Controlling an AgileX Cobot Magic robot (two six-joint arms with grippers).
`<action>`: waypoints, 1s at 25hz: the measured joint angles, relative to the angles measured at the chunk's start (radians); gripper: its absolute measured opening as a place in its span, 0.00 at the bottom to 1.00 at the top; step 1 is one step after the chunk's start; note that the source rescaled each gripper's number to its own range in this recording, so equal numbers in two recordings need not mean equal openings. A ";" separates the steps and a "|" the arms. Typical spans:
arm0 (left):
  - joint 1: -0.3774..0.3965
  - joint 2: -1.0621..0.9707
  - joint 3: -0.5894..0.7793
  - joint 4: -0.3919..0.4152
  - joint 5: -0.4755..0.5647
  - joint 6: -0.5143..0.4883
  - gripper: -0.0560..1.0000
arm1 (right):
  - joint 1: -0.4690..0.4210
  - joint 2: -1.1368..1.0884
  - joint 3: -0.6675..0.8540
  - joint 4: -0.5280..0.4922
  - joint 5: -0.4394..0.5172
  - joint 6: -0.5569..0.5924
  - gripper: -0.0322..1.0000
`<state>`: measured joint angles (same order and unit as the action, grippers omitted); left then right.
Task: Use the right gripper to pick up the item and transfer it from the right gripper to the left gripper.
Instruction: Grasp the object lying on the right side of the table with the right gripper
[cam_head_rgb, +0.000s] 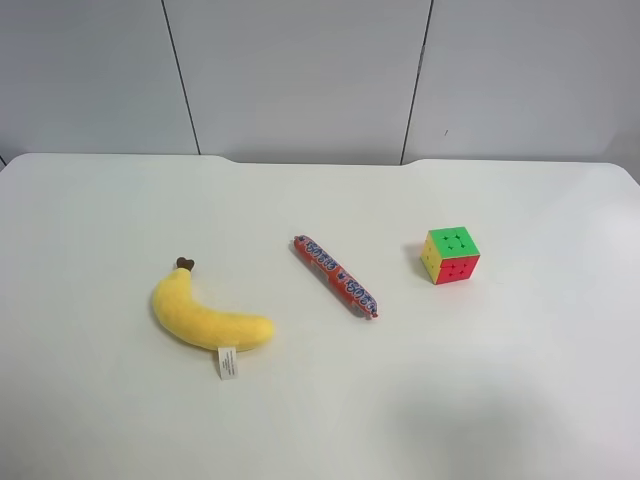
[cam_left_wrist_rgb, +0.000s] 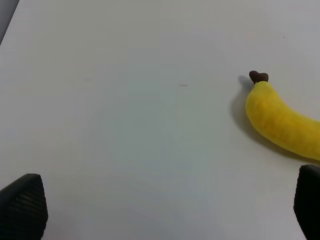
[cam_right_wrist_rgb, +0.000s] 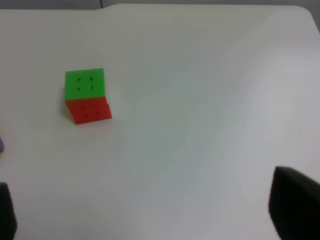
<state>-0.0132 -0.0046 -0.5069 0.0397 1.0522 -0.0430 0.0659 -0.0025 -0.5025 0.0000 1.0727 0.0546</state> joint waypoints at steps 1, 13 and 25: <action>0.000 0.000 0.000 0.000 0.000 0.000 1.00 | 0.000 0.000 0.000 0.000 0.000 0.000 1.00; 0.000 0.000 0.000 0.000 0.000 0.000 1.00 | 0.000 0.217 -0.061 0.000 0.000 0.000 1.00; 0.000 0.000 0.000 0.000 0.000 0.000 1.00 | 0.000 0.848 -0.320 0.017 -0.053 -0.002 1.00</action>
<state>-0.0132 -0.0046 -0.5069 0.0397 1.0522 -0.0430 0.0659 0.8453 -0.8229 0.0165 1.0200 0.0522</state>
